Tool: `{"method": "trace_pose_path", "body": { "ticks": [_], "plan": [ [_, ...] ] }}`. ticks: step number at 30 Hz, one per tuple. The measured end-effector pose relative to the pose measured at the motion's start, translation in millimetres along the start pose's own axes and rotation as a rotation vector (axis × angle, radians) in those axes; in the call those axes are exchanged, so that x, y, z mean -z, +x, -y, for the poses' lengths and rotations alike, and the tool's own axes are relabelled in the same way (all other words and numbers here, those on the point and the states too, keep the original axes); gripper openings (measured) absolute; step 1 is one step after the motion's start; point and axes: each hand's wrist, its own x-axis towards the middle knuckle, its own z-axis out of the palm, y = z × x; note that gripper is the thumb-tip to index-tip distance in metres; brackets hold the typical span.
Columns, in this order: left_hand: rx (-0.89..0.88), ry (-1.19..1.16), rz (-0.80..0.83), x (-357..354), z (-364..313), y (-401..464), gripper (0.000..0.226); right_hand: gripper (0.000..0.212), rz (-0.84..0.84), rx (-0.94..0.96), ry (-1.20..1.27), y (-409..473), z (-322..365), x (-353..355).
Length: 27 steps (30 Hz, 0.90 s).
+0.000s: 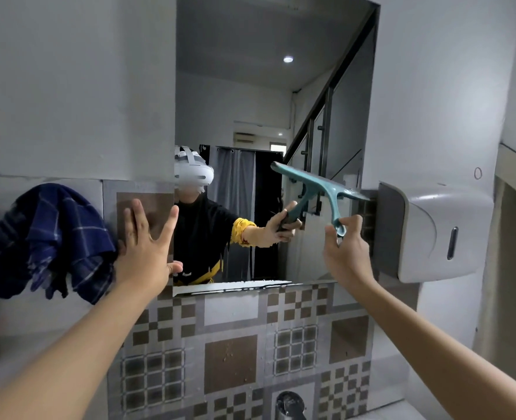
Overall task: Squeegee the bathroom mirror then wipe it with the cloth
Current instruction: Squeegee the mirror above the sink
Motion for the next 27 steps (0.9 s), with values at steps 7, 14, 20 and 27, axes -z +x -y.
{"method": "trace_pose_path", "body": {
  "ticks": [7, 14, 20, 27],
  "plan": [
    [-0.016, -0.035, -0.016, 0.6, 1.8, -1.6, 0.117, 0.021, 0.108, -0.278, 0.293, -22.5, 50.0, -47.9],
    [-0.042, -0.036, -0.027, 2.5, 2.9, -1.3, 0.115, 0.025, 0.083, -0.322, 0.4, -37.7, 80.7, -78.8],
    [-0.085, -0.077, -0.078, 0.8, 5.6, -4.4, 0.114, 0.022, 0.157, -0.259, 0.38, -66.3, 105.4, -101.8],
    [-0.195, -0.138, -0.061, -6.7, 25.3, -23.8, 0.113, 0.021, 0.211, -0.145, 0.352, -96.0, 110.3, -128.8]
  ]
}}
